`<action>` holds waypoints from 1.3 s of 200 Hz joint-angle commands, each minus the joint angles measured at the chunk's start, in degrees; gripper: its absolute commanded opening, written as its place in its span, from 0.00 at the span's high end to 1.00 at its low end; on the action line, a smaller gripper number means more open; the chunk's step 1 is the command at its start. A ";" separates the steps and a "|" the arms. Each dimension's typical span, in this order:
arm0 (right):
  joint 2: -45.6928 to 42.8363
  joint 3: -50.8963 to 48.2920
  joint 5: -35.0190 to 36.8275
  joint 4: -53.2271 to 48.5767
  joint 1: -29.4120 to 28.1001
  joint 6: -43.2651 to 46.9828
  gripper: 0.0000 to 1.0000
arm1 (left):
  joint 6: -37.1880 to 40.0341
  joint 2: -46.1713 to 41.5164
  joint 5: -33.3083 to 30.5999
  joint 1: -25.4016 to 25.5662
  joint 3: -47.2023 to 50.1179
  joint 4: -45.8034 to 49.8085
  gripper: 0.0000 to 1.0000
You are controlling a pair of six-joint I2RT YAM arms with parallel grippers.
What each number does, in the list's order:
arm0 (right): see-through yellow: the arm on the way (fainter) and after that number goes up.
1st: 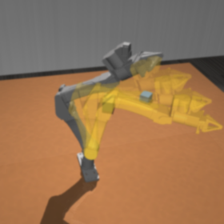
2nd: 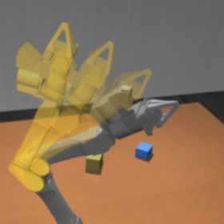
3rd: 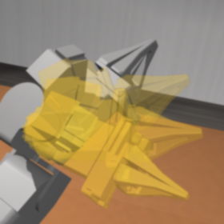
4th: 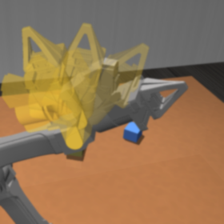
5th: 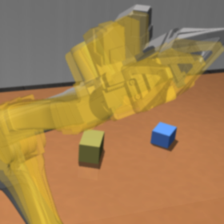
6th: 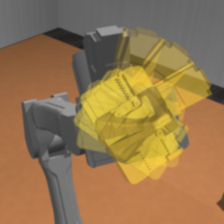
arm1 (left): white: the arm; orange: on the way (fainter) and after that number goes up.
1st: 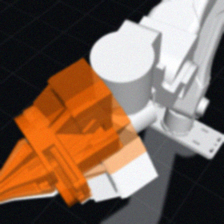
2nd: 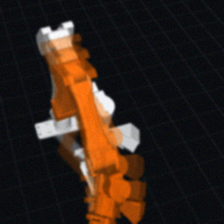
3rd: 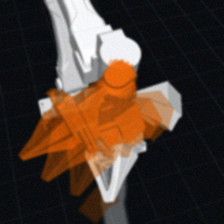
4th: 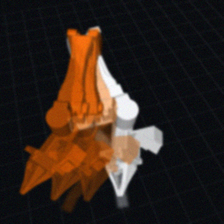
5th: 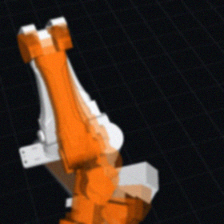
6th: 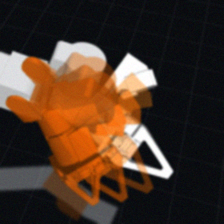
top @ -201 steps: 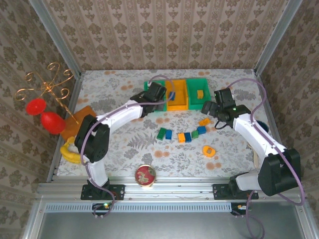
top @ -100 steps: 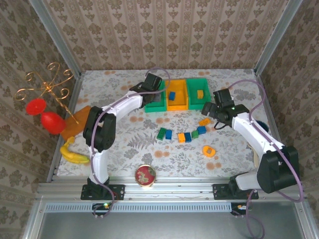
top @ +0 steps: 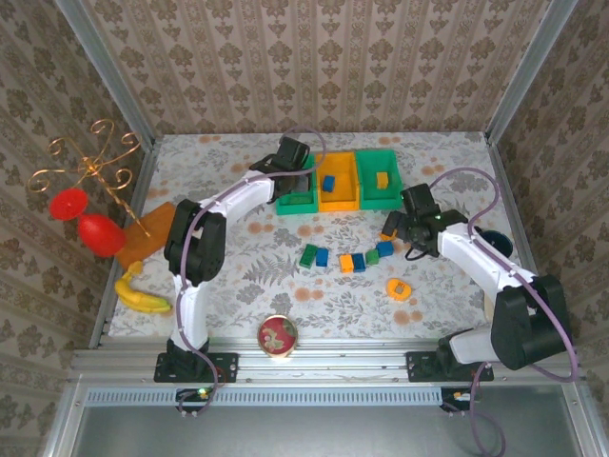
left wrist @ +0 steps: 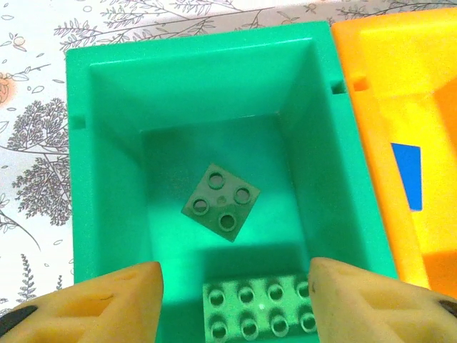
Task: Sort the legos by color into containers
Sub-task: Place the lego in the container, then pick up the lego from the center of the table.
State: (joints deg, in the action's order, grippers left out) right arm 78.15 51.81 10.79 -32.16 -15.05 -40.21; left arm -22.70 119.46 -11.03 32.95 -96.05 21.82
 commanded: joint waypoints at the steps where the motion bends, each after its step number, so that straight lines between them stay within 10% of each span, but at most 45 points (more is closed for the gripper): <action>1: -0.90 -1.08 -0.88 -1.32 -1.01 -2.32 0.00 | -0.20 -1.46 1.20 -0.34 -0.50 0.73 0.41; 88: 2.87 -1.68 -3.64 -0.64 -3.27 -4.75 0.10 | -1.86 -15.99 -0.35 -0.34 12.85 -5.43 0.00; 260: 18.48 6.51 -1.79 -0.21 -4.64 -6.36 0.10 | -3.03 -40.26 -7.25 -0.69 40.71 -14.44 0.00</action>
State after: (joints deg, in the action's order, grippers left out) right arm 95.31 57.10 7.03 -31.24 -19.40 -45.28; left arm -25.30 81.03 -16.97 32.88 -56.82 8.51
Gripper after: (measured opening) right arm 0.903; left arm 0.998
